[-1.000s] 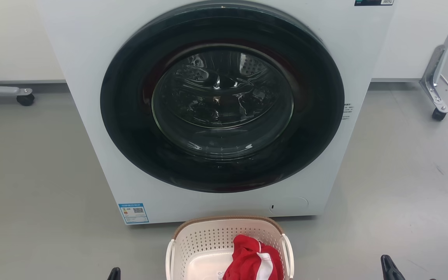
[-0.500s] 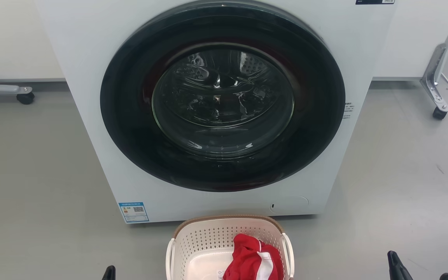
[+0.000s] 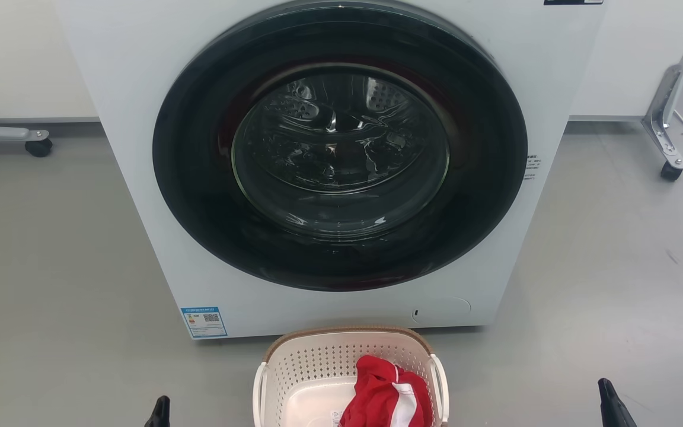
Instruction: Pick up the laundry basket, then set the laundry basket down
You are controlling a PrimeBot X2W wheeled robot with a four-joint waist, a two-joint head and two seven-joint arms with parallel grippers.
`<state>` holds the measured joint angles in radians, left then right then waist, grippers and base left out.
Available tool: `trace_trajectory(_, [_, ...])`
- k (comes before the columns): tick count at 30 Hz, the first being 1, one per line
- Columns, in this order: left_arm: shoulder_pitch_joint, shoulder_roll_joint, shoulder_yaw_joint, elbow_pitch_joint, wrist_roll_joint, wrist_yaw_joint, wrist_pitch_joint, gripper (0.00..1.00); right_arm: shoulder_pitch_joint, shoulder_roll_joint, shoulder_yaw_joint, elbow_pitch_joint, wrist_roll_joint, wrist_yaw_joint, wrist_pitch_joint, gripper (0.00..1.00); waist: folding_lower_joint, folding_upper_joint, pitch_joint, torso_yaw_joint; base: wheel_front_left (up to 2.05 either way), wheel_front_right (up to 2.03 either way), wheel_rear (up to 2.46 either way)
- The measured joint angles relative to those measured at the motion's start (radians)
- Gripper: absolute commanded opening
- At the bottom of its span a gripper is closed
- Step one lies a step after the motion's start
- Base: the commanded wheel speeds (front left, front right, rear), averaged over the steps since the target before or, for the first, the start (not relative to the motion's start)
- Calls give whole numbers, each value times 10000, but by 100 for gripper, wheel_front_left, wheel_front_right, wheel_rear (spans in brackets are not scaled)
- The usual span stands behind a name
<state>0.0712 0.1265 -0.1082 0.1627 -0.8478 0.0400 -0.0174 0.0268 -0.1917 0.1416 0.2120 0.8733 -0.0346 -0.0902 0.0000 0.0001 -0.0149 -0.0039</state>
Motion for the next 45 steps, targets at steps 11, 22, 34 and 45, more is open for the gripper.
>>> trace_trajectory(11, [-285,-107,355,221,-1381,-322,249,0,-214,272,-491,173,1310,265,374,0,0,0,30,7,0,0,0])
trace_trajectory(22, [-513,-291,708,460,-2711,-589,504,0,-400,523,-991,303,2612,537,725,0,0,0,61,14,0,0,0])
trace_trajectory(34, [-795,-424,1087,721,-4136,-874,744,0,-609,825,-1528,504,4031,832,1139,0,1,0,94,21,0,0,0])
trace_trajectory(45, [-1035,-596,1411,932,-5358,-1120,949,0,-820,1051,-1977,600,5212,1083,1442,0,0,0,121,28,0,0,0])
